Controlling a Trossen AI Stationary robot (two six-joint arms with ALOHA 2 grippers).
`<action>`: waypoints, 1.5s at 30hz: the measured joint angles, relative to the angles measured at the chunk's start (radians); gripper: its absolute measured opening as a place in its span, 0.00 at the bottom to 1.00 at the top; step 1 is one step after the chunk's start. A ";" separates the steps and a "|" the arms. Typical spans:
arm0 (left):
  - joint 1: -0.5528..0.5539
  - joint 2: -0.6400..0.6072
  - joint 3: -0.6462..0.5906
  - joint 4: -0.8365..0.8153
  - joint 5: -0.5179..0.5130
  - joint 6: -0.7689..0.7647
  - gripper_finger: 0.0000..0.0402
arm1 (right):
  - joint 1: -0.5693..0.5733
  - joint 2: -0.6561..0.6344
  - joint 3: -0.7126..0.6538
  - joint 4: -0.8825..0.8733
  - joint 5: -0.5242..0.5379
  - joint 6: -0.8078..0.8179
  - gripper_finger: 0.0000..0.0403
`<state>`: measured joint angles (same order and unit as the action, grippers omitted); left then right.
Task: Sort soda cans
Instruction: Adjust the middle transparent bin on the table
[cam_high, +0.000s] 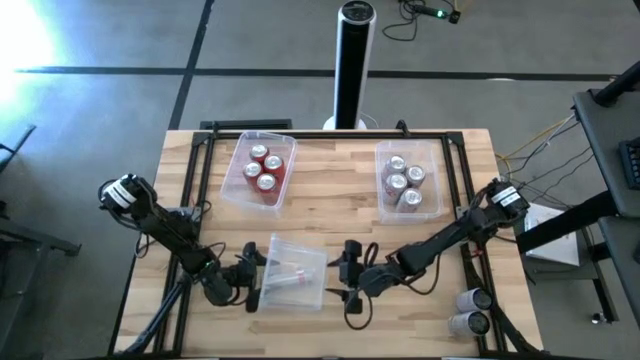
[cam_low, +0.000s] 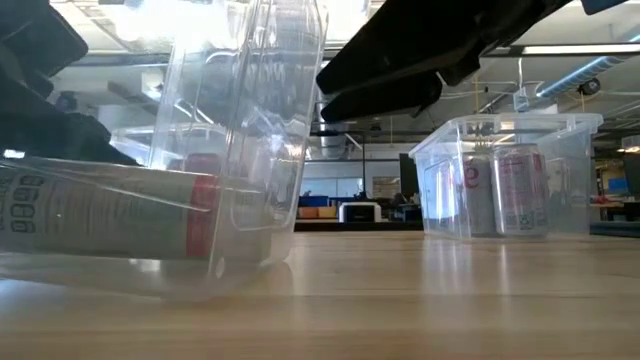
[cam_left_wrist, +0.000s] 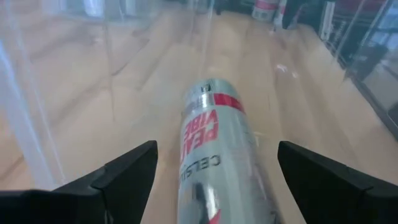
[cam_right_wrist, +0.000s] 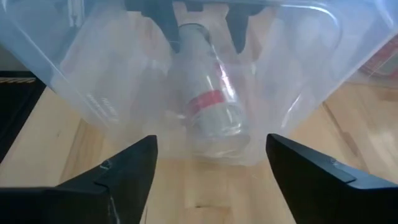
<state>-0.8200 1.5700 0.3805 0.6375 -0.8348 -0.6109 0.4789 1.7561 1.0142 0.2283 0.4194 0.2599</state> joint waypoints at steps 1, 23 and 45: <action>0.000 0.000 0.000 -0.004 0.009 -0.003 0.79 | 0.000 0.000 0.000 0.000 0.000 -0.001 0.75; 0.003 0.155 0.246 -0.545 0.101 -0.220 0.79 | 0.001 0.000 0.001 -0.016 -0.037 0.014 0.79; -0.009 0.242 0.225 -0.204 0.032 -0.139 0.57 | 0.004 -0.003 0.000 -0.048 -0.035 0.031 0.82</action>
<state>-0.8291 1.8122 0.6052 0.4339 -0.8032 -0.7498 0.4825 1.7526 1.0142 0.1798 0.3840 0.2913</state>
